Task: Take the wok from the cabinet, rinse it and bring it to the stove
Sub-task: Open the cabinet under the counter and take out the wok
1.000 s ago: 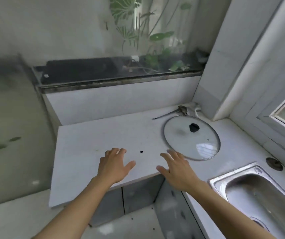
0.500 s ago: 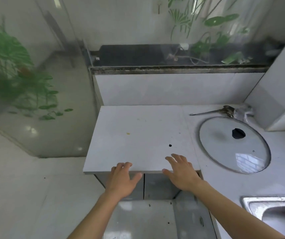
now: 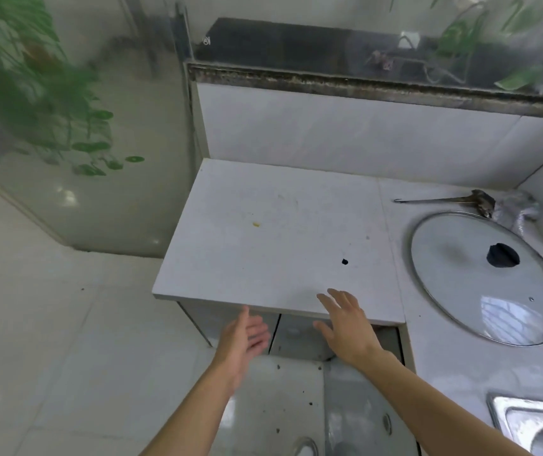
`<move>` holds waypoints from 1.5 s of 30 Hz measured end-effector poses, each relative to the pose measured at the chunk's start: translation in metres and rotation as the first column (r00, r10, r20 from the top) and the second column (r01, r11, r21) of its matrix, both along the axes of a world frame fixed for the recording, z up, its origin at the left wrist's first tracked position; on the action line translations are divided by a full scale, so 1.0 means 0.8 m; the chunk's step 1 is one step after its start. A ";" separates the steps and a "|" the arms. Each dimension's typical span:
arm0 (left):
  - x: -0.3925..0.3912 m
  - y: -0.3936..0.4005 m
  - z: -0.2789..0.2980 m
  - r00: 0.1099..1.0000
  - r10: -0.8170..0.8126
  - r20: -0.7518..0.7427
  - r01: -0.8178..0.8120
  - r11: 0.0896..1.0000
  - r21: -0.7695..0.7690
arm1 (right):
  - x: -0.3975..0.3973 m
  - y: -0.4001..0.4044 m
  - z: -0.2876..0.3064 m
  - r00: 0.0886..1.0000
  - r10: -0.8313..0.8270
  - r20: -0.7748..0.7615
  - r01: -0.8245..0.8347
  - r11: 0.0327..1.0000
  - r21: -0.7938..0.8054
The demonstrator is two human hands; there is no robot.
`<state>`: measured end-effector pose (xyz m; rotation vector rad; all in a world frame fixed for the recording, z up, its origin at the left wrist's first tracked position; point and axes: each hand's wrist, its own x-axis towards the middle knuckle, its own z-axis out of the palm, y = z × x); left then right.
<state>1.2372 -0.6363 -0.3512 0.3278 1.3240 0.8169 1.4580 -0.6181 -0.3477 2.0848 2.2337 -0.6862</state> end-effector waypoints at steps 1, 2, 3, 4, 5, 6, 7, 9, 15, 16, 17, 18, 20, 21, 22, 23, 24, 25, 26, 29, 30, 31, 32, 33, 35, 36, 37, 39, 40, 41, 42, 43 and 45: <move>0.007 0.001 -0.009 0.993 0.084 0.080 -0.082 0.996 -0.035 | 0.000 0.004 -0.007 1.000 -0.009 0.000 0.009 1.000 0.022; 0.013 0.002 -0.018 0.974 0.165 0.156 -0.154 0.985 -0.079 | -0.001 0.009 -0.014 1.000 -0.021 -0.005 0.021 0.999 0.036; 0.020 0.005 -0.024 0.941 0.246 0.231 -0.220 0.967 -0.129 | -0.002 0.013 -0.021 0.999 -0.032 -0.008 0.032 0.999 0.044; 0.024 0.008 -0.030 0.903 0.321 0.286 -0.279 0.944 -0.178 | -0.003 0.016 -0.027 0.999 -0.040 -0.002 0.040 0.998 0.045; 0.028 0.013 -0.036 0.861 0.388 0.329 -0.331 0.919 -0.216 | -0.004 0.018 -0.033 0.999 -0.044 0.013 0.044 0.998 0.050; 0.030 0.018 -0.042 0.826 0.437 0.356 -0.368 0.896 -0.248 | -0.004 0.019 -0.039 0.998 -0.050 0.026 0.048 0.997 0.062; 0.032 0.023 -0.047 0.793 0.479 0.375 -0.398 0.875 -0.275 | -0.005 0.019 -0.044 0.998 -0.059 0.034 0.056 0.995 0.085; 0.033 0.032 -0.057 0.738 0.549 0.392 -0.449 0.833 -0.322 | -0.006 0.021 -0.053 0.995 -0.086 0.047 0.079 0.987 0.138; 0.034 0.053 -0.073 0.622 0.669 0.406 -0.535 0.742 -0.404 | -0.014 0.025 -0.065 0.989 -0.110 0.102 0.084 0.969 0.234; 0.035 0.056 -0.076 0.609 0.680 0.408 -0.541 0.733 -0.413 | -0.013 0.025 -0.066 0.988 -0.104 0.111 0.075 0.967 0.245; 0.036 0.058 -0.079 0.601 0.687 0.407 -0.545 0.726 -0.420 | -0.013 0.026 -0.066 0.988 -0.098 0.116 0.066 0.965 0.252; 0.037 0.060 -0.082 0.598 0.692 0.404 -0.548 0.721 -0.425 | -0.011 0.026 -0.067 0.989 -0.092 0.119 0.059 0.965 0.255; 0.038 0.062 -0.087 0.600 0.695 0.395 -0.552 0.718 -0.425 | -0.009 0.026 -0.069 0.989 -0.077 0.130 0.041 0.965 0.259; 0.038 0.063 -0.089 0.605 0.694 0.391 -0.552 0.719 -0.423 | -0.009 0.026 -0.070 0.988 -0.069 0.137 0.032 0.966 0.257; 0.038 0.063 -0.091 0.611 0.689 0.389 -0.550 0.723 -0.418 | -0.008 0.026 -0.070 0.988 -0.065 0.143 0.027 0.967 0.254; 0.038 0.063 -0.092 0.616 0.683 0.392 -0.546 0.729 -0.413 | -0.008 0.026 -0.070 0.987 -0.063 0.146 0.025 0.968 0.251; 0.039 0.063 -0.091 0.617 0.678 0.399 -0.543 0.734 -0.408 | -0.007 0.026 -0.070 0.987 -0.063 0.148 0.024 0.968 0.251; 0.039 0.062 -0.092 0.615 0.677 0.404 -0.542 0.735 -0.406 | -0.007 0.026 -0.070 0.987 -0.064 0.148 0.025 0.968 0.251; 0.039 0.062 -0.092 0.611 0.677 0.410 -0.543 0.735 -0.406 | -0.008 0.026 -0.070 0.987 -0.065 0.147 0.026 0.967 0.252; 0.039 0.062 -0.092 0.612 0.673 0.414 -0.542 0.739 -0.400 | -0.010 0.025 -0.068 0.988 -0.075 0.135 0.039 0.967 0.253; 0.040 0.061 -0.091 0.614 0.671 0.416 -0.542 0.741 -0.395 | -0.010 0.026 -0.068 0.988 -0.080 0.128 0.046 0.966 0.253; 0.040 0.061 -0.090 0.615 0.668 0.420 -0.540 0.744 -0.393 | -0.011 0.026 -0.068 0.989 -0.085 0.123 0.052 0.967 0.249; 0.040 0.061 -0.090 0.615 0.664 0.425 -0.537 0.748 -0.391 | -0.011 0.026 -0.068 0.989 -0.088 0.117 0.057 0.968 0.245; 0.040 0.061 -0.089 0.616 0.660 0.431 -0.534 0.751 -0.388 | -0.011 0.026 -0.068 0.990 -0.090 0.108 0.062 0.968 0.242; 0.038 0.060 -0.090 0.614 0.651 0.446 -0.528 0.759 -0.381 | -0.010 0.025 -0.070 0.991 -0.098 0.088 0.074 0.968 0.241; 0.037 0.059 -0.091 0.616 0.644 0.453 -0.522 0.765 -0.377 | -0.011 0.025 -0.070 0.991 -0.100 0.083 0.078 0.968 0.238; 0.035 0.057 -0.092 0.622 0.635 0.458 -0.514 0.772 -0.373 | -0.011 0.024 -0.071 0.992 -0.101 0.082 0.079 0.968 0.236; 0.033 0.053 -0.097 0.642 0.615 0.457 -0.499 0.788 -0.360 | -0.010 0.023 -0.072 0.992 -0.099 0.079 0.077 0.968 0.240; 0.032 0.051 -0.099 0.655 0.606 0.452 -0.493 0.795 -0.353 | -0.010 0.023 -0.072 0.992 -0.099 0.078 0.077 0.967 0.241; 0.031 0.048 -0.101 0.668 0.598 0.442 -0.487 0.801 -0.347 | -0.010 0.024 -0.071 0.992 -0.099 0.079 0.078 0.968 0.238; 0.031 0.046 -0.103 0.682 0.591 0.431 -0.482 0.806 -0.342 | -0.011 0.024 -0.070 0.992 -0.100 0.078 0.079 0.969 0.233; 0.031 0.043 -0.104 0.697 0.583 0.419 -0.476 0.812 -0.337 | -0.011 0.023 -0.069 0.992 -0.102 0.073 0.083 0.970 0.230; 0.028 0.036 -0.103 0.730 0.559 0.393 -0.459 0.827 -0.324 | -0.012 0.021 -0.068 0.992 -0.116 0.046 0.103 0.968 0.230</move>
